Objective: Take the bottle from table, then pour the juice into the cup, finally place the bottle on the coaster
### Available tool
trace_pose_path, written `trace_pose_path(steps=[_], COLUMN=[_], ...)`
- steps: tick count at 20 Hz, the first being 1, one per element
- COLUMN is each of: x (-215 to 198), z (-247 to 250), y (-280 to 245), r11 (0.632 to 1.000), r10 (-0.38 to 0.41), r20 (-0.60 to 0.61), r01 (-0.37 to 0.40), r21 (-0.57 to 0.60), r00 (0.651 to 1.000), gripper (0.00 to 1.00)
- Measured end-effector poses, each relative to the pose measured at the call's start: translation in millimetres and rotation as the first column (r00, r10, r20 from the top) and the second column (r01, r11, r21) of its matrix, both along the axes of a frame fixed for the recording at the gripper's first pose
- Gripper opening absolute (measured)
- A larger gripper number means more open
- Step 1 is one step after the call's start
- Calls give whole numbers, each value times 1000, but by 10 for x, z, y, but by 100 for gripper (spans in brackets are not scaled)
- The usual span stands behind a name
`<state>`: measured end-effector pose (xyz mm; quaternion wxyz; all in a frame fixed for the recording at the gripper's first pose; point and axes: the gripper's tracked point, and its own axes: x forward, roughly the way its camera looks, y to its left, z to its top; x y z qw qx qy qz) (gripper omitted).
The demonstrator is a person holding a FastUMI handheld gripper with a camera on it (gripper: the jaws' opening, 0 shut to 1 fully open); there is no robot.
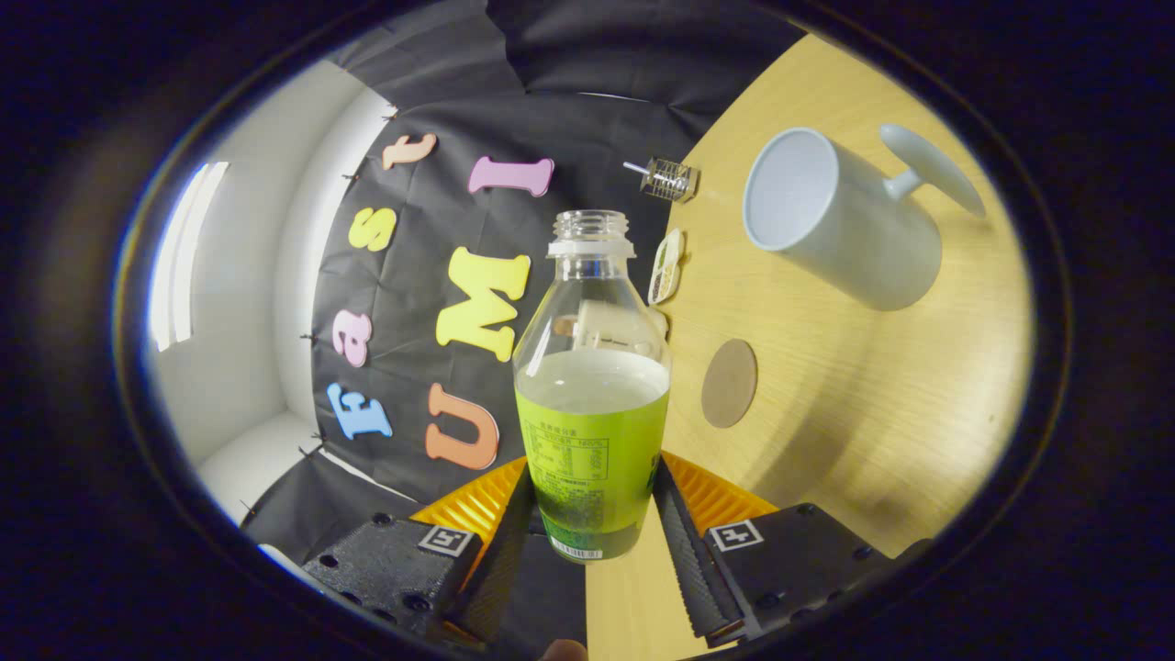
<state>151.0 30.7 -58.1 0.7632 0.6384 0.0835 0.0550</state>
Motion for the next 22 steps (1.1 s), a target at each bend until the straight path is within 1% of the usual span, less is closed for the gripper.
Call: trace_pose_path(steps=[3, 7, 12, 17, 22], x=[12, 46, 57, 102, 158], z=[41, 228, 356, 467, 543], y=[-60, -97, -188, -241, -278], r11=[993, 980, 951, 936, 913], r10=[-32, -38, -64, -78, -80], r20=[1, 22, 28, 43, 53], r01=[32, 33, 52, 58, 52], r21=[117, 199, 306, 346, 404], r00=[999, 999, 998, 996, 995], gripper=[78, 78, 78, 78, 78])
